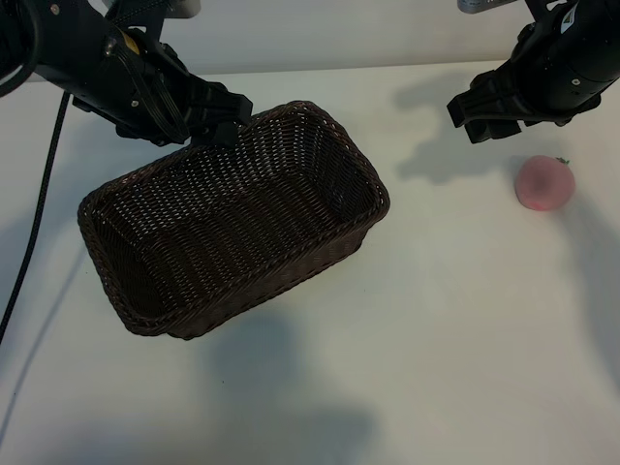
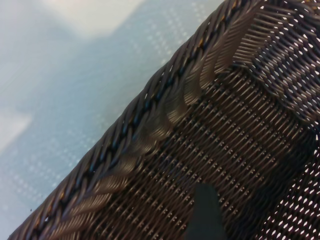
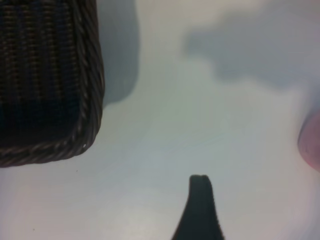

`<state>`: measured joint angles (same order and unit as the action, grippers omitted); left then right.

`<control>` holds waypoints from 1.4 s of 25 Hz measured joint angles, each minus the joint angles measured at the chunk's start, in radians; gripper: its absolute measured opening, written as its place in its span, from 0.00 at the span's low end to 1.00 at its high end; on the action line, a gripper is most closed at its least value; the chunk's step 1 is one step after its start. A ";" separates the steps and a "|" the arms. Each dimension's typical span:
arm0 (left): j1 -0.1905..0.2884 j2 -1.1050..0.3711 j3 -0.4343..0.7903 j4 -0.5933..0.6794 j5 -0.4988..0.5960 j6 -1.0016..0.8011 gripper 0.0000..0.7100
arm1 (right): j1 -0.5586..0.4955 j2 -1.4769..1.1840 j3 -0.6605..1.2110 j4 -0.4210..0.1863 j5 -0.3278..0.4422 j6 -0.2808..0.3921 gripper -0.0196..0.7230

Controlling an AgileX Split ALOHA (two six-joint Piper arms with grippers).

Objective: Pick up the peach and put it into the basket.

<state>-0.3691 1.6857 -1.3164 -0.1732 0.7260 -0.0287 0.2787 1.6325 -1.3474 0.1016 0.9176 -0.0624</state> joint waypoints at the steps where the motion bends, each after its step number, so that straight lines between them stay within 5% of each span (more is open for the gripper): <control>1: 0.000 0.000 0.000 0.000 0.000 0.000 0.78 | 0.000 0.000 0.000 0.000 0.000 0.000 0.78; 28: 0.000 0.000 0.000 -0.003 0.000 0.000 0.78 | 0.000 0.000 0.000 0.000 -0.024 0.000 0.78; 35: 0.008 -0.048 0.016 0.093 0.091 -0.146 0.78 | 0.000 0.000 0.000 0.000 -0.027 0.000 0.78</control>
<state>-0.3613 1.6382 -1.3008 -0.0800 0.8172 -0.1747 0.2787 1.6325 -1.3474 0.1016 0.8909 -0.0624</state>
